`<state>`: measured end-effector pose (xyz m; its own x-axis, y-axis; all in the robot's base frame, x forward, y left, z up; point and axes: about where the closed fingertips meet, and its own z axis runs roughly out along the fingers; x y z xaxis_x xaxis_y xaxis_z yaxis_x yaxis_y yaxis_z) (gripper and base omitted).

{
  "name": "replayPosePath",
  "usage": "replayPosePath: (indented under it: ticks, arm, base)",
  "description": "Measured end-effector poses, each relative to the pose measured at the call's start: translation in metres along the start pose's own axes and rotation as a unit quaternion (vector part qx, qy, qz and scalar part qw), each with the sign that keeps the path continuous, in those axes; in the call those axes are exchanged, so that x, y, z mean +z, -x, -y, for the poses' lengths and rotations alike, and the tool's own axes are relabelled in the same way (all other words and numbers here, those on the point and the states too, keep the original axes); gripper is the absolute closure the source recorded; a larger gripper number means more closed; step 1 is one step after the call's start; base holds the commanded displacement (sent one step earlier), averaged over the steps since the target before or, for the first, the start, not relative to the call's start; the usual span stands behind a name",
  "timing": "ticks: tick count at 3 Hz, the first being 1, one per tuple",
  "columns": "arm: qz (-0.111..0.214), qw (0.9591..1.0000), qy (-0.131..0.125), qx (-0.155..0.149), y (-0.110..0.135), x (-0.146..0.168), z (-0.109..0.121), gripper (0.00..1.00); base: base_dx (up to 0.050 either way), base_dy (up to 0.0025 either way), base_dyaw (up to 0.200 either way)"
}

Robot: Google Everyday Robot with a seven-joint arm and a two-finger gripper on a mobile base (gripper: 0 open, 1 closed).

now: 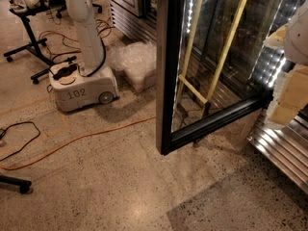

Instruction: Close left fridge door

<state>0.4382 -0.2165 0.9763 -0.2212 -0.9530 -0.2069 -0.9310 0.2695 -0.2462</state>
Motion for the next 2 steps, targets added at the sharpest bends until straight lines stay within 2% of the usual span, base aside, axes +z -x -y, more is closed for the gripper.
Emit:
replayPosePath:
  ticks: [1, 2]
  arm:
    - [0.000, 1.0000, 0.000, 0.000, 0.0000, 0.0000, 0.0000, 0.00]
    - [0.000, 1.0000, 0.000, 0.000, 0.0000, 0.0000, 0.0000, 0.00]
  base:
    - [-0.021, -0.00204, 0.184]
    - [0.000, 0.00000, 0.000]
